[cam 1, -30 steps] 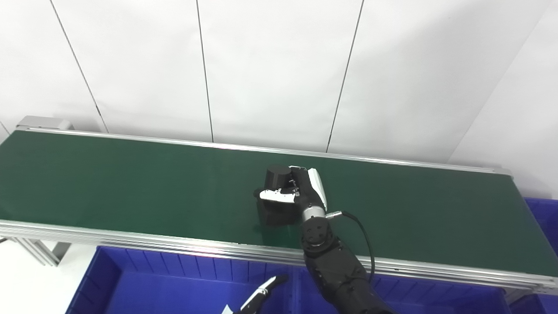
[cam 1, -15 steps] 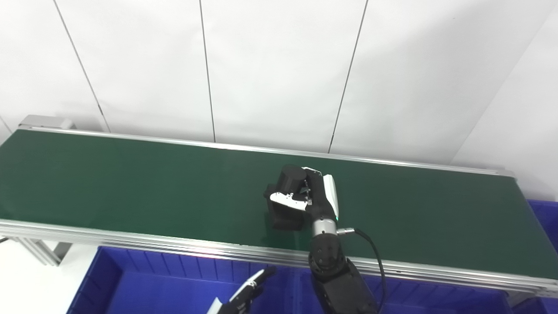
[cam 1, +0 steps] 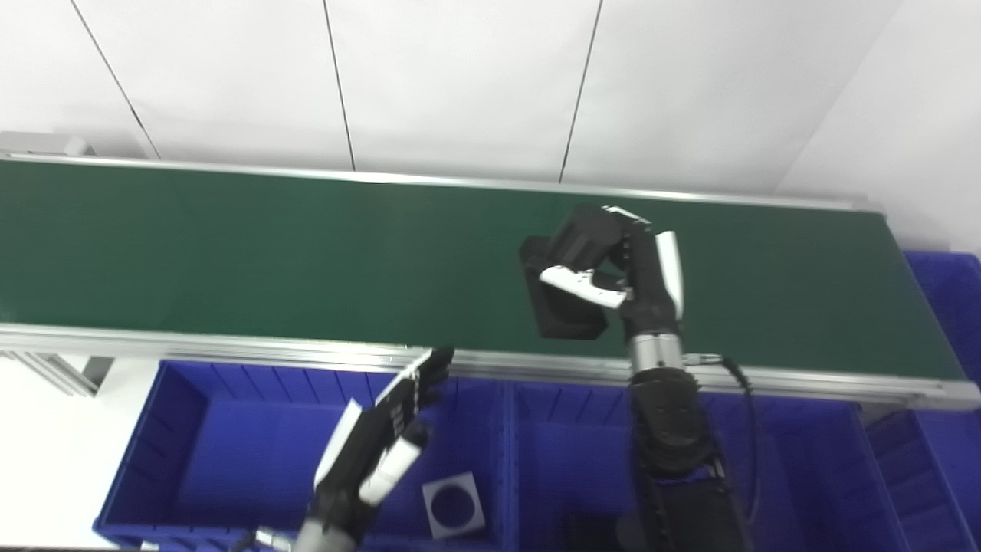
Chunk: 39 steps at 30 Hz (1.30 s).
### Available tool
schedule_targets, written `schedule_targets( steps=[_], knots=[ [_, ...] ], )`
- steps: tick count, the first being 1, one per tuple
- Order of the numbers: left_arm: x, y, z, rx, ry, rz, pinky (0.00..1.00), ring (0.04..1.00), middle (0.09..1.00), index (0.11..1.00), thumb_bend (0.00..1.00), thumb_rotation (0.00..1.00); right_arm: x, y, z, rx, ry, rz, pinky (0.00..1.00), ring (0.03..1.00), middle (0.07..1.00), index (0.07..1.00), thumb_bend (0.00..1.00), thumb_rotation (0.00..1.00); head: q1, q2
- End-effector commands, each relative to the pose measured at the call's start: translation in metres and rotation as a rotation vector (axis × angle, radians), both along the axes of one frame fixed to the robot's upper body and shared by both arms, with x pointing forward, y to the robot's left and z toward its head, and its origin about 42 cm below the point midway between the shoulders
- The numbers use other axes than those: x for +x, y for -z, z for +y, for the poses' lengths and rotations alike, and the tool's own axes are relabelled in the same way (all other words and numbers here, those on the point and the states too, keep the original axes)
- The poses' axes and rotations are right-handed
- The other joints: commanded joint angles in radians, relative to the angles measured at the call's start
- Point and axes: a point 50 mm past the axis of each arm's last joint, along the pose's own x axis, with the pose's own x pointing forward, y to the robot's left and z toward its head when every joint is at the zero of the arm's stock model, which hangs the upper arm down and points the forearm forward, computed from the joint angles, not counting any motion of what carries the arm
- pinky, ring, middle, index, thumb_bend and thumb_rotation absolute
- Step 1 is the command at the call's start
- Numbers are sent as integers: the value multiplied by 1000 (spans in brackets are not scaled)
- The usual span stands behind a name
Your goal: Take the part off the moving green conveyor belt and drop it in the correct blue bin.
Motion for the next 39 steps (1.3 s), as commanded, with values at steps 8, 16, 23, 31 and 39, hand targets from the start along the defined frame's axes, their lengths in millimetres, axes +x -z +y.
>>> schedule_targets(
  steps=[8, 16, 23, 31, 39],
  knots=[
    [10, -19, -2, 38, -61, -11, 887, 922, 926, 886, 593, 857, -38, -4, -34, -114, -76, -29, 456, 471, 542, 434, 510, 0, 14, 26],
    [16, -23, -3, 58, -58, -13, 904, 931, 936, 895, 550, 864, -68, -5, -72, -291, -28, 77, 422, 455, 541, 448, 510, 0, 20, 44],
    [18, -21, -4, 70, -50, 7, 924, 951, 947, 904, 599, 854, -76, 12, -90, -450, -86, 262, 296, 378, 486, 507, 512, 0, 18, 40],
    [17, -18, -1, 79, -50, 5, 909, 947, 949, 898, 602, 855, -83, 42, -75, -585, -129, 387, 153, 229, 466, 493, 522, 0, -3, 22],
    [16, -15, 7, 93, -40, 9, 914, 945, 953, 899, 633, 859, -83, 66, -54, -701, -225, 490, 198, 294, 476, 490, 525, 0, -39, 16]
  ],
)
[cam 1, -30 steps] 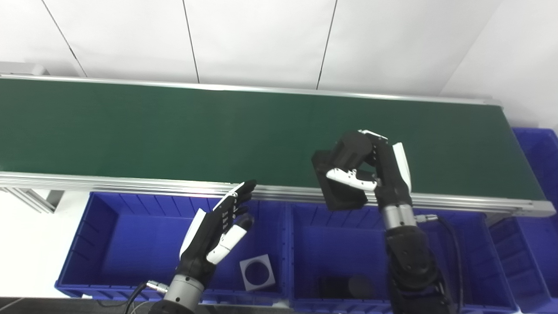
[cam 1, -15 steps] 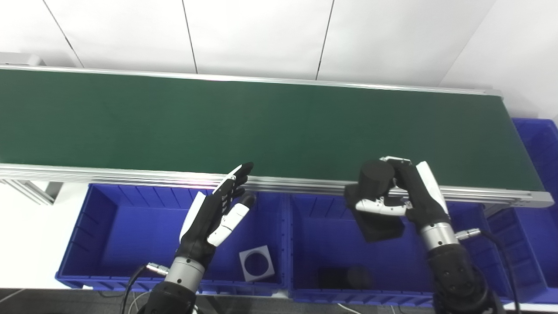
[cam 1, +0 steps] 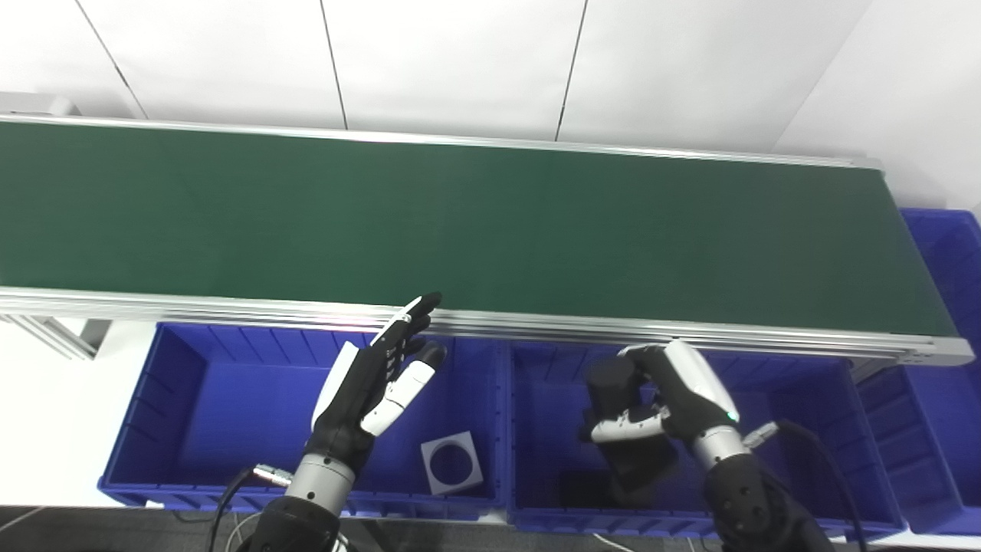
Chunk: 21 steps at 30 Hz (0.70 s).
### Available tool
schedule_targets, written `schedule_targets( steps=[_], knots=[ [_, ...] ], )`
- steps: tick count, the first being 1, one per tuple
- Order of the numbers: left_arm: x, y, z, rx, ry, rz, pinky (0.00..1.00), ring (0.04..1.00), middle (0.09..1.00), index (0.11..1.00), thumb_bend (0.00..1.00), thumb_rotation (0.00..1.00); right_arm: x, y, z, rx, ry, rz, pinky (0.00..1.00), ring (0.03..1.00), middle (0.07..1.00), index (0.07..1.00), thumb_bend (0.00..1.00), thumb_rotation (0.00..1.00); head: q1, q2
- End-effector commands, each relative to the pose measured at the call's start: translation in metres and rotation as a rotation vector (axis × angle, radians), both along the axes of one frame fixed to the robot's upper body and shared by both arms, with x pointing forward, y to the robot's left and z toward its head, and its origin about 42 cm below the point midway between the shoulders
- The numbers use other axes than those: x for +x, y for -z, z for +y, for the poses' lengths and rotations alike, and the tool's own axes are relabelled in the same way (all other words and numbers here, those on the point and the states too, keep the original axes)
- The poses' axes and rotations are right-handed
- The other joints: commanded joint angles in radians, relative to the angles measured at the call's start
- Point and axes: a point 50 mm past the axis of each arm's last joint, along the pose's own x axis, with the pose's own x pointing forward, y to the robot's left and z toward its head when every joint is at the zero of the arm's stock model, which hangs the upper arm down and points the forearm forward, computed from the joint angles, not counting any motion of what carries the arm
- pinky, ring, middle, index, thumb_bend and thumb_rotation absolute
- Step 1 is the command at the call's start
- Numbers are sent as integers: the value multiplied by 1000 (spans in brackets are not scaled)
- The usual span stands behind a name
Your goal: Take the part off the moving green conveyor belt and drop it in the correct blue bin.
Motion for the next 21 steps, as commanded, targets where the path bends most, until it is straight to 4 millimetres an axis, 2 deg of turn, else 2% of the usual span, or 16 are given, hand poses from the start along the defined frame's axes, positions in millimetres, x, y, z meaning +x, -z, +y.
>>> schedule_targets(
  steps=[1, 3, 4, 5, 6, 9, 11, 13, 14, 15, 21],
  knots=[
    [3, -7, 0, -17, 11, -55, 915, 944, 953, 896, 632, 851, 9, -7, 6, -31, -16, -33, 244, 355, 443, 506, 522, 0, -9, 0],
    [2, -6, 3, -23, 11, -56, 918, 942, 952, 893, 630, 837, 11, -5, 8, -61, -31, -14, 395, 516, 459, 508, 523, 0, -15, 0],
    [2, -5, 4, -22, 12, -59, 918, 942, 952, 893, 625, 839, 12, -3, 10, -75, -40, 1, 463, 588, 556, 504, 519, 47, -16, 0],
    [2, -5, 5, -20, 14, -62, 917, 942, 952, 893, 623, 840, 12, -2, 11, -93, -54, 14, 487, 616, 616, 501, 517, 77, -22, -2],
    [2, -5, 6, -18, 16, -65, 917, 943, 953, 894, 619, 846, 13, 0, 12, -103, -63, 25, 609, 739, 765, 625, 583, 91, -23, -2],
    [2, -5, 9, -17, 16, -66, 915, 943, 953, 894, 615, 843, 13, 4, 14, -120, -98, 52, 680, 816, 852, 775, 649, 129, -33, -4],
    [3, -5, 10, -21, 20, -73, 915, 944, 952, 893, 608, 838, 13, 3, 17, -129, -123, 51, 714, 863, 907, 847, 693, 197, -36, -6],
    [3, -4, 12, -18, 24, -77, 915, 945, 952, 894, 602, 834, 12, 1, 19, -132, -137, 36, 758, 895, 930, 877, 731, 261, -40, -7],
    [4, -4, 13, -15, 25, -78, 915, 947, 955, 896, 605, 838, 11, 0, 20, -133, -141, 29, 881, 959, 973, 928, 784, 369, -40, -7],
    [4, -4, 14, -13, 26, -77, 917, 947, 956, 898, 608, 835, 10, -2, 21, -126, -136, 1, 936, 985, 991, 968, 838, 422, -40, -9],
    [9, -3, 18, 14, 43, -80, 919, 955, 962, 910, 618, 843, 0, -13, 27, -37, -57, -207, 996, 1000, 1000, 1000, 920, 521, -38, -19]
  ],
)
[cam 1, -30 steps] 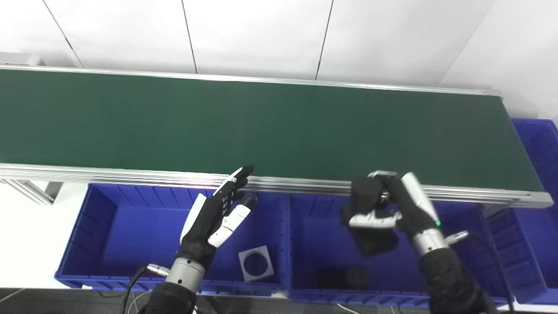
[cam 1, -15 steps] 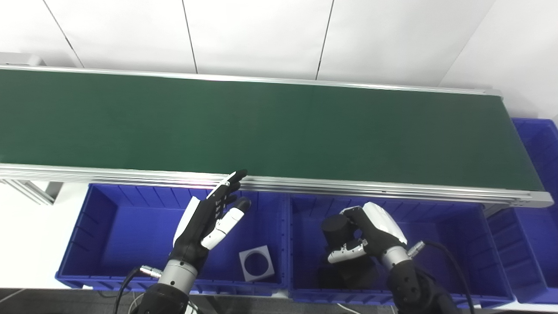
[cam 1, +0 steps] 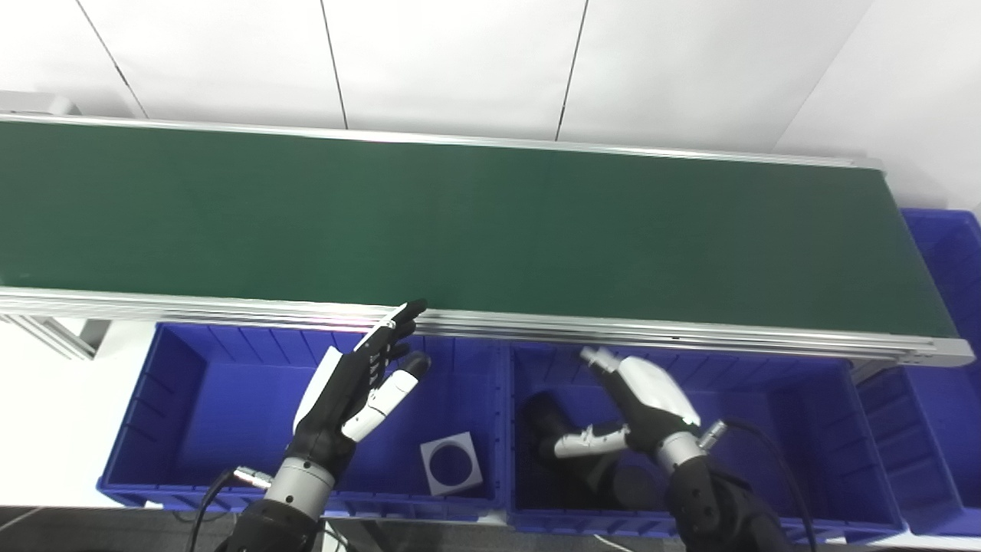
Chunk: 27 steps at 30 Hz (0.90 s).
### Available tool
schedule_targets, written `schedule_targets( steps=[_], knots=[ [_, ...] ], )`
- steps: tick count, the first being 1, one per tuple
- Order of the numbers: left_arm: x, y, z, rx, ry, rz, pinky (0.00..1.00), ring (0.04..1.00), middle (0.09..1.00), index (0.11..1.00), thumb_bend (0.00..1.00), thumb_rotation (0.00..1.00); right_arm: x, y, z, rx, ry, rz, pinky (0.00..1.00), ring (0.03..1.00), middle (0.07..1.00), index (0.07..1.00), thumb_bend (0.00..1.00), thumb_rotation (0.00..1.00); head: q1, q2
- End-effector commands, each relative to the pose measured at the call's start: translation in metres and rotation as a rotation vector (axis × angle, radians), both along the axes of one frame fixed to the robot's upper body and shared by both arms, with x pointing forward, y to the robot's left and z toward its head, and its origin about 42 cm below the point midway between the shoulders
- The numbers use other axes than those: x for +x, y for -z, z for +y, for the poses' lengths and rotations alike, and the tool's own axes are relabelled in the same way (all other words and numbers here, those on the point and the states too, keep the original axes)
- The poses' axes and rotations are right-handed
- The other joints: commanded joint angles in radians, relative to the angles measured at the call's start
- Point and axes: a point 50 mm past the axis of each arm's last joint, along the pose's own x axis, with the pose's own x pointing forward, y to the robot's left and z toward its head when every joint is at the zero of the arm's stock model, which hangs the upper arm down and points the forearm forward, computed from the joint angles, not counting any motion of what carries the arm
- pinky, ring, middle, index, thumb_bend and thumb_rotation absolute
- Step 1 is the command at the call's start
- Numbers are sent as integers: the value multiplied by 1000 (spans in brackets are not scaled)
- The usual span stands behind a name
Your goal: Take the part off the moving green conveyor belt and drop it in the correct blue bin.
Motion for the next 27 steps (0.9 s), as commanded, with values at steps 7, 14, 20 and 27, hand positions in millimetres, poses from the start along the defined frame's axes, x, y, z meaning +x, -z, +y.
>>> schedule_targets(
  steps=[7, 14, 20, 27],
  knots=[
    [16, -7, 5, 28, 61, -89, 916, 967, 976, 931, 621, 867, -19, -34, 10, 253, 59, -328, 919, 995, 1000, 1000, 899, 563, 9, -29],
    [23, -4, 4, 31, 99, -109, 929, 969, 981, 940, 651, 869, -45, -38, 18, 521, 84, -356, 886, 979, 1000, 1000, 879, 587, 15, -67],
    [28, 3, -2, 49, 127, -142, 934, 966, 985, 952, 690, 890, -52, -32, 6, 691, 48, -259, 936, 955, 968, 1000, 902, 607, 37, -93],
    [18, 24, 0, 13, 121, -119, 889, 943, 982, 951, 726, 831, -54, -27, -7, 815, 42, -169, 944, 955, 948, 1000, 957, 588, 79, -107]
  ],
)
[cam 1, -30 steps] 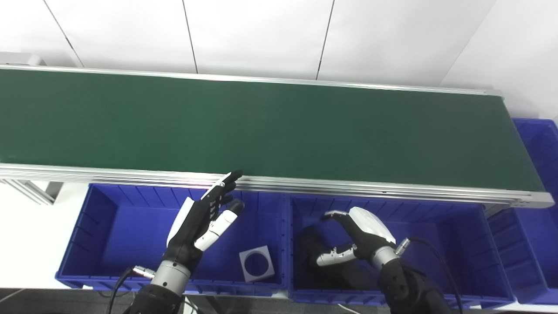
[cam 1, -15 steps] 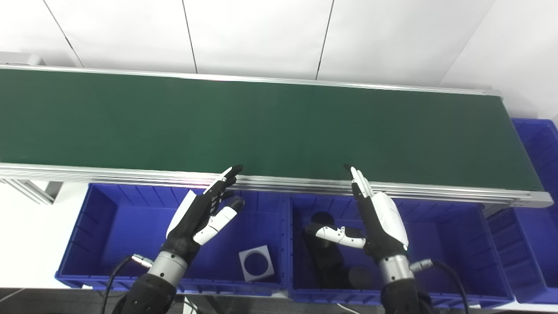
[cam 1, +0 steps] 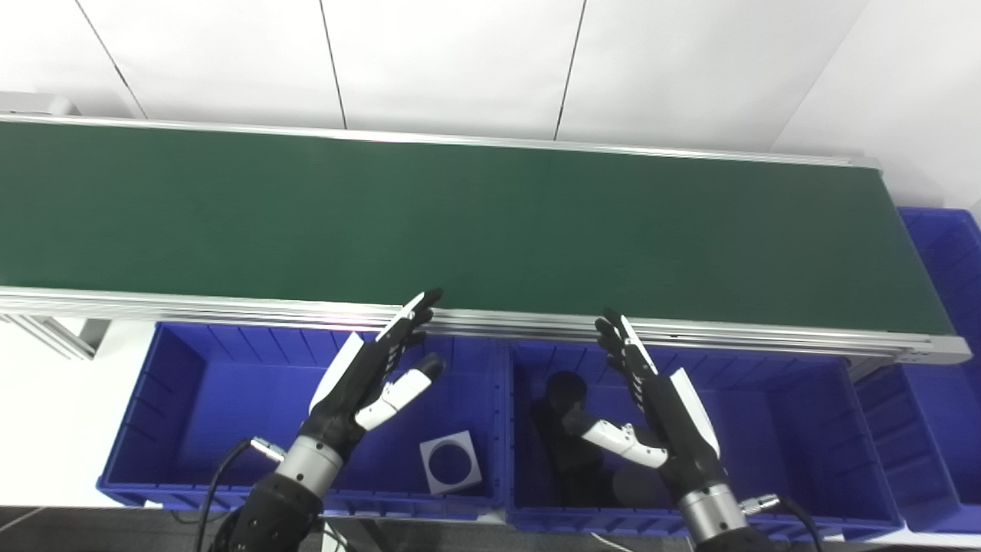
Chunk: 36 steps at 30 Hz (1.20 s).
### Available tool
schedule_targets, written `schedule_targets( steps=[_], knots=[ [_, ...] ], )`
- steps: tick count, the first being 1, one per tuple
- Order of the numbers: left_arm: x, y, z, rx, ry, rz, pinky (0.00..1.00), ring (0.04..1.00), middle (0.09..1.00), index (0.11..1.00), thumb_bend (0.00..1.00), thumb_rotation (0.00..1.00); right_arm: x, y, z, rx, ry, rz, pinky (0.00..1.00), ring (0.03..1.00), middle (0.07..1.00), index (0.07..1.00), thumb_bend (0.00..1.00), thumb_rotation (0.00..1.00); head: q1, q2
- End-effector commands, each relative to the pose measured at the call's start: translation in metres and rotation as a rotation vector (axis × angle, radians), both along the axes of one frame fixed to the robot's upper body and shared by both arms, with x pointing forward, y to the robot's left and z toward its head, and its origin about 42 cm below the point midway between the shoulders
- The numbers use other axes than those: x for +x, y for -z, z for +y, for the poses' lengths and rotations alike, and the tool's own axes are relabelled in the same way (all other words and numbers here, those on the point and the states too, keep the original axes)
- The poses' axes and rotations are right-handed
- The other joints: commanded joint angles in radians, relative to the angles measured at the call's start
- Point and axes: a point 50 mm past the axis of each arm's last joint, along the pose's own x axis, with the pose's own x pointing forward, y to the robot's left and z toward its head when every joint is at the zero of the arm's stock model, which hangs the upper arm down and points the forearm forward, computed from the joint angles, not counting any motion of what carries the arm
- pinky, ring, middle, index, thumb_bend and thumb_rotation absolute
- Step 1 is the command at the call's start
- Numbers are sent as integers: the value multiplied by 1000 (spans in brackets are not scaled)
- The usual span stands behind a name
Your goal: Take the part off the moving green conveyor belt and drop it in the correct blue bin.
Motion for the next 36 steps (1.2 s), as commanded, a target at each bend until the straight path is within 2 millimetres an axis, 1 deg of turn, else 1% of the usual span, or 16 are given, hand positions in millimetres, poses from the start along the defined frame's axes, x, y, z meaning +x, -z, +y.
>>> schedule_targets(
  steps=[1, 4, 7, 8, 9, 10, 12, 18, 23, 26, 31, 36],
  knots=[
    [-1, -7, -2, -27, 4, -64, 886, 939, 980, 951, 732, 831, 1, -9, 1, 44, -25, -59, 942, 955, 947, 1000, 952, 586, 8, -5],
    [-6, -3, -2, -25, 2, -57, 893, 951, 982, 955, 746, 829, 1, -7, 1, 44, -31, -45, 939, 966, 951, 1000, 948, 582, 14, -22],
    [-8, 0, -1, -33, 1, -60, 898, 952, 980, 957, 733, 825, 2, -5, 3, 50, -35, -43, 938, 967, 956, 1000, 937, 572, 14, -34],
    [-8, 2, 0, -38, -1, -61, 897, 951, 979, 957, 732, 825, 1, -4, 3, 45, -36, -47, 939, 968, 956, 1000, 935, 571, 14, -48],
    [-9, 3, 1, -42, -3, -61, 898, 953, 979, 956, 734, 826, 1, -3, 4, 41, -36, -50, 932, 964, 956, 1000, 932, 576, 14, -49],
    [-10, 5, 2, -45, -5, -64, 899, 954, 979, 955, 736, 827, 1, -2, 5, 38, -32, -56, 929, 960, 954, 1000, 926, 579, 14, -63],
    [-11, 8, 3, -50, -9, -69, 901, 953, 976, 952, 741, 830, -1, 0, 6, 38, -19, -68, 936, 952, 945, 1000, 906, 572, 15, -75],
    [-14, 13, 4, -64, -16, -74, 907, 959, 976, 950, 746, 834, -3, 7, 9, 46, 18, -103, 951, 947, 938, 1000, 871, 563, 14, -97],
    [-15, 19, 5, -71, -14, -81, 906, 956, 974, 952, 743, 834, -3, 12, 10, 35, 48, -128, 918, 935, 944, 1000, 844, 556, 12, -118],
    [-15, 21, 4, -76, -17, -87, 899, 950, 970, 948, 747, 829, -3, 14, 10, 37, 62, -134, 918, 935, 950, 1000, 841, 551, 11, -125],
    [-15, 24, 2, -87, -14, -85, 902, 958, 980, 952, 740, 818, -3, 17, 9, 50, 73, -136, 917, 947, 958, 1000, 833, 538, 12, -124],
    [-14, 23, -1, -88, -21, -87, 896, 957, 978, 952, 742, 809, -3, 15, 6, 43, 80, -138, 909, 944, 954, 1000, 831, 541, 16, -114]
  ],
)
